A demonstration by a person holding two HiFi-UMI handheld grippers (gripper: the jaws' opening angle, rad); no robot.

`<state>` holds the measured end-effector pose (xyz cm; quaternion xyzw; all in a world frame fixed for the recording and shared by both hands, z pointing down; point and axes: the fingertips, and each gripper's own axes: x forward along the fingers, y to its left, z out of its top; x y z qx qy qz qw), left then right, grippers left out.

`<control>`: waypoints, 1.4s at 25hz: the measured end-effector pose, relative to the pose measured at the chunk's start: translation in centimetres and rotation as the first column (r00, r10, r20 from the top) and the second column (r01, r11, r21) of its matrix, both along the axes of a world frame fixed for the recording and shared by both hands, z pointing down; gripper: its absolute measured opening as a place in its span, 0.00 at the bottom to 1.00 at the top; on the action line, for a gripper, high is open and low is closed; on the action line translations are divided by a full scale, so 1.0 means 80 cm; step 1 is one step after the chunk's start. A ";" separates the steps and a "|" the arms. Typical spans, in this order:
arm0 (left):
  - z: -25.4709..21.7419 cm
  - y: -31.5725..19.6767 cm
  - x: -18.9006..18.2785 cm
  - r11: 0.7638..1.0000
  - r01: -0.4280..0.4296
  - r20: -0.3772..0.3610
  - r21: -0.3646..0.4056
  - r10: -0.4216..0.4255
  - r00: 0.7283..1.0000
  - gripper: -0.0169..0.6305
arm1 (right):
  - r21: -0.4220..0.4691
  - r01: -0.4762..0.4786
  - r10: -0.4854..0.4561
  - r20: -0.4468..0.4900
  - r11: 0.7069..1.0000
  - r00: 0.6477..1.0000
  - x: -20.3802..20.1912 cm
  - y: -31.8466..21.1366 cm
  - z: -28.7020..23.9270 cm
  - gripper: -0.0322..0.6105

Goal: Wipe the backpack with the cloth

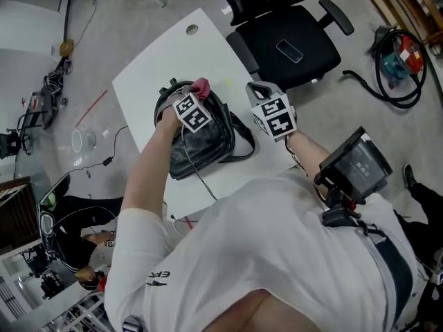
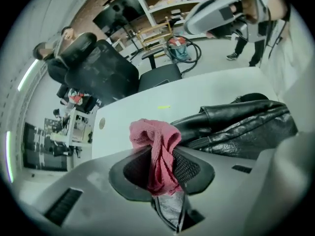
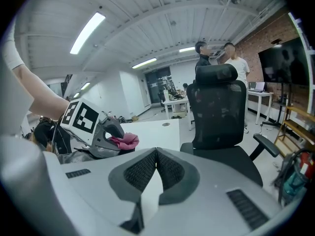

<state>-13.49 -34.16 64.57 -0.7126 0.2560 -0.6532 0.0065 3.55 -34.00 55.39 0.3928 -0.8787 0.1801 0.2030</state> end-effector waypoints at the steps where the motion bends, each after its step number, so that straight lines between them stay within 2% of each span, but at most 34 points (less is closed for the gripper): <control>1: 0.000 0.003 0.006 0.999 -0.047 0.019 -0.002 0.047 0.999 0.19 | -0.002 -0.001 0.001 -0.002 1.000 1.000 0.001 0.001 0.001 0.05; 6: 0.007 0.023 0.040 0.968 -0.249 0.085 -0.027 0.251 0.964 0.19 | -0.010 -0.003 0.003 -0.011 1.000 1.000 0.006 0.009 0.015 0.05; 13: -0.002 0.065 0.079 0.881 -0.466 0.158 -0.079 0.473 0.867 0.19 | -0.002 -0.031 0.031 -0.014 1.000 0.999 0.017 0.040 0.008 0.05; 18: -0.012 0.099 0.095 0.805 -0.582 0.205 -0.119 0.593 0.779 0.19 | 0.005 -0.063 0.063 -0.009 0.998 0.998 0.026 0.064 -0.006 0.05; 20: -0.012 0.113 0.104 0.767 -0.626 0.210 -0.138 0.641 0.739 0.19 | 0.010 -0.078 0.078 -0.007 0.997 0.997 0.031 0.070 -0.007 0.05; 28: -0.021 0.173 0.141 0.581 -0.786 0.202 -0.210 0.813 0.547 0.19 | 0.028 -0.134 0.134 -0.006 0.991 0.991 0.050 0.093 -0.018 0.05; 31: -0.026 0.196 0.153 0.539 -0.807 0.177 -0.240 0.842 0.510 0.19 | 0.032 -0.154 0.154 -0.001 0.988 0.988 0.054 0.100 -0.022 0.05; 35: -0.025 0.225 0.164 0.502 -0.821 0.124 -0.273 0.864 0.488 0.19 | 0.035 -0.175 0.175 0.000 0.984 0.985 0.059 0.107 -0.023 0.05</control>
